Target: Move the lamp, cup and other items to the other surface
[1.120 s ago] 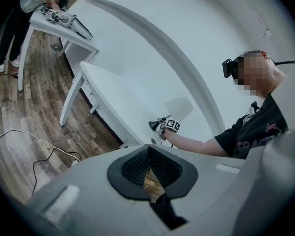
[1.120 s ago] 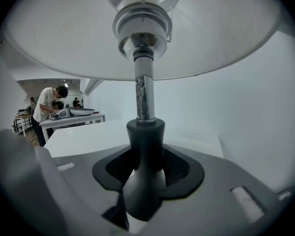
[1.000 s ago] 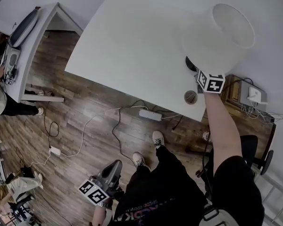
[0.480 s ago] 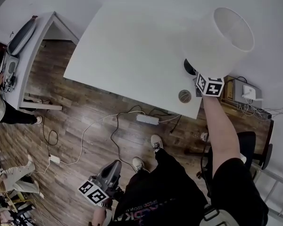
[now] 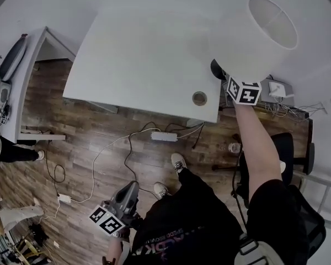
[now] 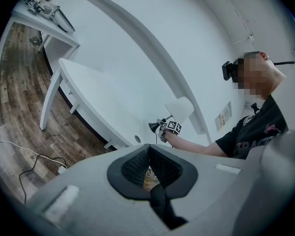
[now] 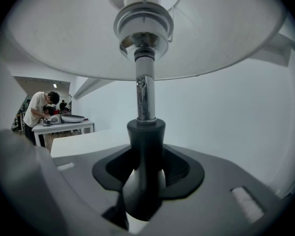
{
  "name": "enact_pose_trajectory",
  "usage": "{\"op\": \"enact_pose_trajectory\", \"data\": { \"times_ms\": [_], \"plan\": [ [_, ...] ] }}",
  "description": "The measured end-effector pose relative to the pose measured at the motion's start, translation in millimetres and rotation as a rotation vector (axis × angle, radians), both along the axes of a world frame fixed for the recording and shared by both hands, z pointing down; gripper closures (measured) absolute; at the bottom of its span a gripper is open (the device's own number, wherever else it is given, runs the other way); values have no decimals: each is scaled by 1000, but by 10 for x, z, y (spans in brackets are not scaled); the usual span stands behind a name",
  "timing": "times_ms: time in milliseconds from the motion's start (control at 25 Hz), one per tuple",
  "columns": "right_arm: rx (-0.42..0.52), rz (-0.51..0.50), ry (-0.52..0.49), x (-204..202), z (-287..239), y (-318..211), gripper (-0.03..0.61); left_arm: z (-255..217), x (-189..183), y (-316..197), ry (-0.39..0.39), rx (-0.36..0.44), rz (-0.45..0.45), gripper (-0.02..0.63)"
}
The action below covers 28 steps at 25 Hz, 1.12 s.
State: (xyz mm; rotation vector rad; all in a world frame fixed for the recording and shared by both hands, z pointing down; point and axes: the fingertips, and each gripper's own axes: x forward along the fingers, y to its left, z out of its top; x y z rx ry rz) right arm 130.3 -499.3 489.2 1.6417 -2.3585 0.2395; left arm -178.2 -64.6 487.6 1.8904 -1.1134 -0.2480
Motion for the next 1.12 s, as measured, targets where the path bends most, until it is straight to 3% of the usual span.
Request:
{"op": "enact_pose_trajectory", "data": {
  "times_ms": [1120],
  "plan": [
    [88,214,27,1036,-873,1782,423,-301,28,599,29,153,234,621]
  ]
}}
